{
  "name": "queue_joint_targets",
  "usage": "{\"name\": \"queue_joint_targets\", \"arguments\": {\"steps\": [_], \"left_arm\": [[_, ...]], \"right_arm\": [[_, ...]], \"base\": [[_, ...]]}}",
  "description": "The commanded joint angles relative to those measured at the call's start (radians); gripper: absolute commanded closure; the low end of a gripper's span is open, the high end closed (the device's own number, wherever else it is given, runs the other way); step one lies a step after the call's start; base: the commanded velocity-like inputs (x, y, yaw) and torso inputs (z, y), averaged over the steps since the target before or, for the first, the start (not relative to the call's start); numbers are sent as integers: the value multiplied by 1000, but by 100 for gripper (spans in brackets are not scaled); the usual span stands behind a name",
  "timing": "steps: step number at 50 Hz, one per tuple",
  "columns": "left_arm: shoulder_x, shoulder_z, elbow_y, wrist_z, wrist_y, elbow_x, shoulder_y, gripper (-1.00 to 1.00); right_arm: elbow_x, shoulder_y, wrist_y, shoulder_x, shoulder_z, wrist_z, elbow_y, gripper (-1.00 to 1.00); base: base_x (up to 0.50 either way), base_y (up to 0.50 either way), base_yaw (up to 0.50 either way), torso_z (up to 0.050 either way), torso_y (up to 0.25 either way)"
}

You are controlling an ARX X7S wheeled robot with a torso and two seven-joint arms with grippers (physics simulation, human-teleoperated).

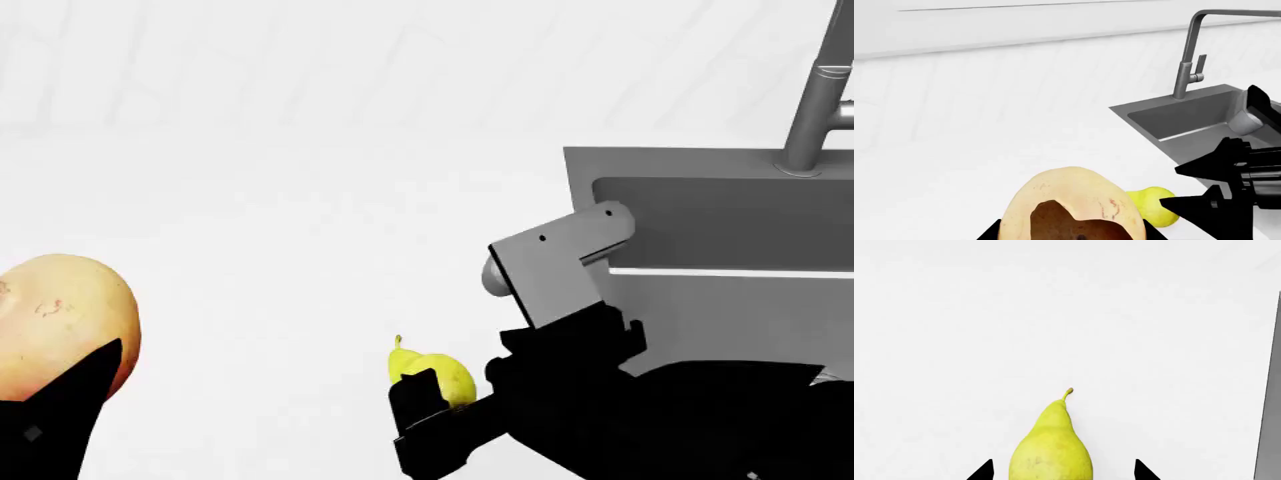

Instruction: There is a mixed pile of frozen fruits and vegetables on the counter. Locate all the frozen vegetables and place the items in a bowl on the counter. Take all the frozen fruits and defrost them in a running sink.

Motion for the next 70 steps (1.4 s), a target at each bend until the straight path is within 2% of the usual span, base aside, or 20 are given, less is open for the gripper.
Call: {"name": "queue_joint_targets", "arguments": {"steps": [1,27,44,45,55,59,61,70], "left_arm": [[11,-1,-16,-38,23,-33,-13,100],[23,20,-23,-47,30,-49,-39,100],[11,9,-19,-35,36,-52,-27,100],[12,9,-19,-34,36,-52,-28,100],[13,16,-26,-37,41,-66,-40,100],[11,18,-23,-40,42,-71,-42,100],[9,14,-26,-30,38,-57,-30,100],[-1,16,-55,5,11,-22,-17,100]], "right_arm": [[-11,-16,3,-28,-11,-32,36,-100],[-143,-13,-52,-113,-96,-148,192,-100],[-146,-36,-67,-113,-102,-144,182,-100],[-150,-36,-69,-110,-102,-141,172,100],[-89,-35,-49,-50,-56,-71,67,100],[-36,-33,-36,-1,-18,-16,-19,100],[53,-51,-45,35,43,56,-57,100],[161,-64,-63,195,146,156,-229,100]], "base": [[0,0,0,0,0],[0,0,0,0,0],[0,0,0,1,1],[0,0,-3,0,0],[0,0,0,0,0],[0,0,0,0,0],[0,0,0,0,0],[0,0,0,0,1]]}}
